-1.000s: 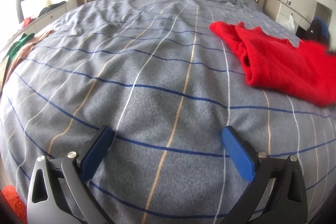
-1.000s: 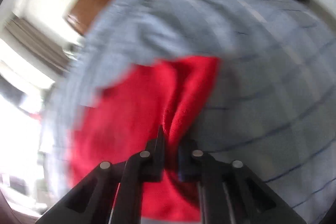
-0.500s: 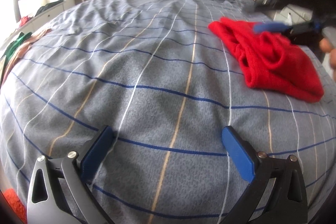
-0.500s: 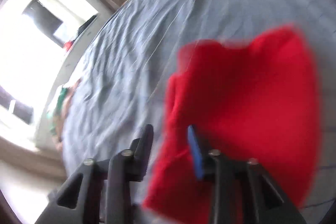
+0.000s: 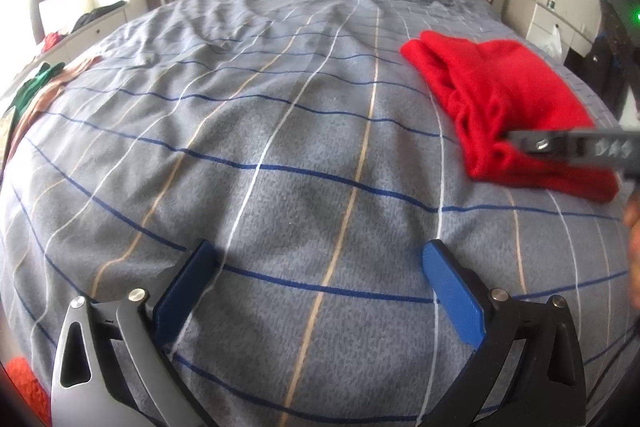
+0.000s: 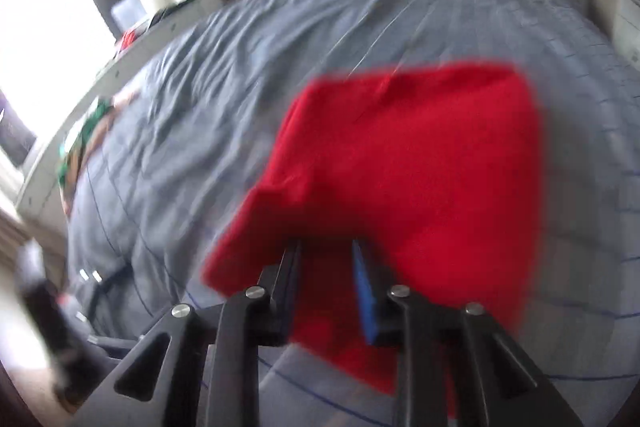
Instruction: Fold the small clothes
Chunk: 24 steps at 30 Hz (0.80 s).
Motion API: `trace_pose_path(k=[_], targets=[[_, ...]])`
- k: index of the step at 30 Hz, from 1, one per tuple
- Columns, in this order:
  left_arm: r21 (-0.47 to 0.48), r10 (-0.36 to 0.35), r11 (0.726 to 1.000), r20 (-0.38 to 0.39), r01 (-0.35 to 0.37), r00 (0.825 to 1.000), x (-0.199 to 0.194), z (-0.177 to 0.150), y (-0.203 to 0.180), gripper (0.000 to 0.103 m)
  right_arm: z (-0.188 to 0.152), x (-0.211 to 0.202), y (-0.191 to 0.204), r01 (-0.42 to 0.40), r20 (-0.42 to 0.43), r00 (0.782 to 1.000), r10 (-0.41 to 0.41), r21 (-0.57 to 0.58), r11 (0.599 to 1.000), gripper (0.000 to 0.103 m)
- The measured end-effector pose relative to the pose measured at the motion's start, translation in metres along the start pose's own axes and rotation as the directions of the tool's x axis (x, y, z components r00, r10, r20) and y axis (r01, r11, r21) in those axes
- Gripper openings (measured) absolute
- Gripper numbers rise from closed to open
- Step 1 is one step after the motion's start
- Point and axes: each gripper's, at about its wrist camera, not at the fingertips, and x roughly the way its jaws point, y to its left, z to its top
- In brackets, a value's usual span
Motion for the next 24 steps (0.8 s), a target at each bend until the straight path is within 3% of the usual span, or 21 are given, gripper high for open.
trace_pose_path(k=[2,5,7,10,12,14,17,21,23,24], targets=[[0.005,0.004,1.0,0.005,-0.004,1.0,-0.001,-0.002,-0.001,0.103,-0.005,0.004,0.015,0.018,0.037,0.999,-0.016,-0.03,0.999,0.028],[0.005,0.007,1.0,0.005,-0.007,1.0,-0.001,-0.002,-0.001,0.103,-0.001,-0.012,0.017,-0.064,0.045,0.997,0.064,0.007,0.998,0.027],[0.005,0.01,1.0,0.004,-0.01,1.0,-0.001,-0.002,-0.002,0.103,-0.004,-0.04,0.015,-0.08,0.093,0.992,0.081,-0.01,0.997,0.027],[0.004,0.011,1.0,0.002,-0.011,1.0,-0.001,-0.001,-0.002,0.103,-0.018,-0.086,-0.006,-0.057,0.19,0.98,0.052,0.02,0.998,0.028],[0.005,0.014,1.0,0.002,-0.014,1.0,-0.001,-0.001,-0.002,0.103,-0.026,-0.1,-0.026,0.001,0.22,0.975,-0.017,0.074,0.997,0.028],[0.005,0.014,1.0,0.002,-0.014,1.0,-0.001,-0.001,-0.002,0.103,-0.039,-0.092,-0.045,0.041,0.184,0.981,-0.065,0.131,0.991,0.028],[0.006,0.011,1.0,0.008,-0.011,1.0,-0.001,-0.001,-0.002,0.103,-0.061,-0.057,-0.07,0.059,0.054,0.996,-0.071,0.192,0.98,0.028],[0.013,0.025,1.0,0.024,-0.025,0.999,-0.003,-0.004,-0.002,0.103,-0.074,-0.065,-0.069,0.033,0.138,0.988,-0.067,0.232,0.972,0.028],[0.015,0.032,0.999,0.029,-0.033,0.999,-0.003,-0.005,-0.003,0.103,-0.082,-0.078,-0.069,0.01,0.195,0.979,-0.063,0.262,0.965,0.034],[0.015,0.035,0.999,0.033,-0.036,0.999,-0.003,-0.005,-0.003,0.103,-0.087,-0.088,-0.073,0.011,0.222,0.972,-0.073,0.269,0.963,0.041]])
